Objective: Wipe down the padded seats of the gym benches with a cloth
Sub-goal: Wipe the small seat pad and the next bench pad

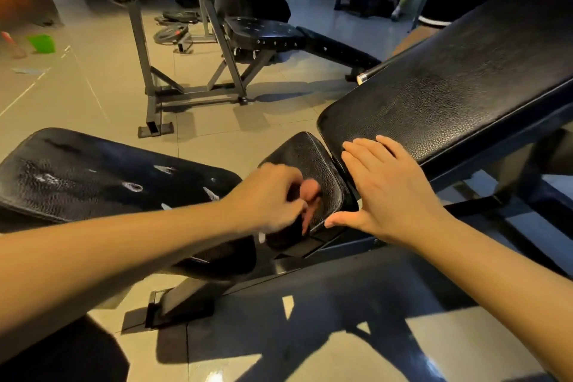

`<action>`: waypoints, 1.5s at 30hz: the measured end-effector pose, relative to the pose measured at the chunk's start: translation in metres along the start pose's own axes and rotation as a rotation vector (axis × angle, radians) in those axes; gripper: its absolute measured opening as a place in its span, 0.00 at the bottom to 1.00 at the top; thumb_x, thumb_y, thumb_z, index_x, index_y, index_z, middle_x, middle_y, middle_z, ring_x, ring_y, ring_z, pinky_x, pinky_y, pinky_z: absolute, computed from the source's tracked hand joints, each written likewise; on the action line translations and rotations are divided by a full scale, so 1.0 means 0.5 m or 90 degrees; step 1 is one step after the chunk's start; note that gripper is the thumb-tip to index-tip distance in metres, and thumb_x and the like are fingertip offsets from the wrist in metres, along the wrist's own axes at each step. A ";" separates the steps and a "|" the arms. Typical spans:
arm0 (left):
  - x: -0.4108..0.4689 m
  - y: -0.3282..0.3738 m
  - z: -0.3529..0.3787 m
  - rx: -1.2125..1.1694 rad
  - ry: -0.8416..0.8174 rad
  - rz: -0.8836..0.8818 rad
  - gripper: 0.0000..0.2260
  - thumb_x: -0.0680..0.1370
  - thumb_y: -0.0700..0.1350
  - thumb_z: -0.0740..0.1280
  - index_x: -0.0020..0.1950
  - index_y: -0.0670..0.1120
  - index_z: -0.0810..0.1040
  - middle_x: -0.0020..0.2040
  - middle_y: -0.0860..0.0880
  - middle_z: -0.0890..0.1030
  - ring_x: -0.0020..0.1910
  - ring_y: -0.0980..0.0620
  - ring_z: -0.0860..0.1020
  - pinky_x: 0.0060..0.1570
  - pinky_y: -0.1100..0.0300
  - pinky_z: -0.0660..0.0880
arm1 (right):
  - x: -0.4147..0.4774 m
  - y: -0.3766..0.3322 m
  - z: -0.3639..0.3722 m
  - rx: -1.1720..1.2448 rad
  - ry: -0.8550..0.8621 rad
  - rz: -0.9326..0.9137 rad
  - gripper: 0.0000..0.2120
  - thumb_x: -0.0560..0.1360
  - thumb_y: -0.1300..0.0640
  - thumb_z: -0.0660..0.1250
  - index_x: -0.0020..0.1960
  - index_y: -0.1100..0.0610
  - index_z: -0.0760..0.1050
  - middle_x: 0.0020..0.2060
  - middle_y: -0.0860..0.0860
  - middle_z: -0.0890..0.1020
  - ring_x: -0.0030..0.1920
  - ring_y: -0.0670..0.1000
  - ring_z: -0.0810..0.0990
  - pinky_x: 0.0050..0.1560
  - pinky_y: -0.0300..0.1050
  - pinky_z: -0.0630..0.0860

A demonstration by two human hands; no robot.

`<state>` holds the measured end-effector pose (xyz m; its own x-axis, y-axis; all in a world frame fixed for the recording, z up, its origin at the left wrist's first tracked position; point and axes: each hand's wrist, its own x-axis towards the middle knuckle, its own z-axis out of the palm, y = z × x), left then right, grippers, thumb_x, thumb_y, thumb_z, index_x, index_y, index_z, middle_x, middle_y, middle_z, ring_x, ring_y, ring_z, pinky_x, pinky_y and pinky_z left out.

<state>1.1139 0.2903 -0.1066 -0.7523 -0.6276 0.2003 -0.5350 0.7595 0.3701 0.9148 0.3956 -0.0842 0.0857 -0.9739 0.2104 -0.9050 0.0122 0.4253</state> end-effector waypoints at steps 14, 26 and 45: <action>-0.042 -0.021 0.012 0.124 -0.060 -0.106 0.05 0.77 0.44 0.66 0.51 0.46 0.77 0.47 0.45 0.81 0.48 0.43 0.79 0.48 0.49 0.78 | 0.000 -0.003 -0.010 0.009 -0.027 0.005 0.56 0.66 0.18 0.47 0.69 0.64 0.74 0.69 0.58 0.77 0.71 0.59 0.73 0.74 0.60 0.66; 0.037 -0.069 0.011 0.077 -0.024 -0.188 0.09 0.78 0.44 0.68 0.58 0.44 0.78 0.50 0.44 0.82 0.49 0.43 0.80 0.52 0.48 0.79 | 0.000 -0.001 -0.008 0.028 -0.015 -0.001 0.56 0.66 0.18 0.47 0.69 0.64 0.75 0.68 0.58 0.78 0.71 0.58 0.74 0.73 0.60 0.68; -0.146 0.019 -0.030 -0.269 -0.183 -0.120 0.06 0.75 0.49 0.75 0.47 0.48 0.84 0.43 0.50 0.85 0.45 0.51 0.82 0.54 0.47 0.79 | -0.037 -0.039 -0.038 0.329 0.114 0.010 0.28 0.77 0.37 0.63 0.66 0.57 0.80 0.65 0.52 0.80 0.67 0.53 0.76 0.71 0.57 0.70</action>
<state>1.1695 0.3410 -0.1043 -0.7649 -0.6292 -0.1381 -0.5139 0.4668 0.7197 0.9390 0.4176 -0.0796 0.0989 -0.9202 0.3787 -0.9899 -0.1300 -0.0573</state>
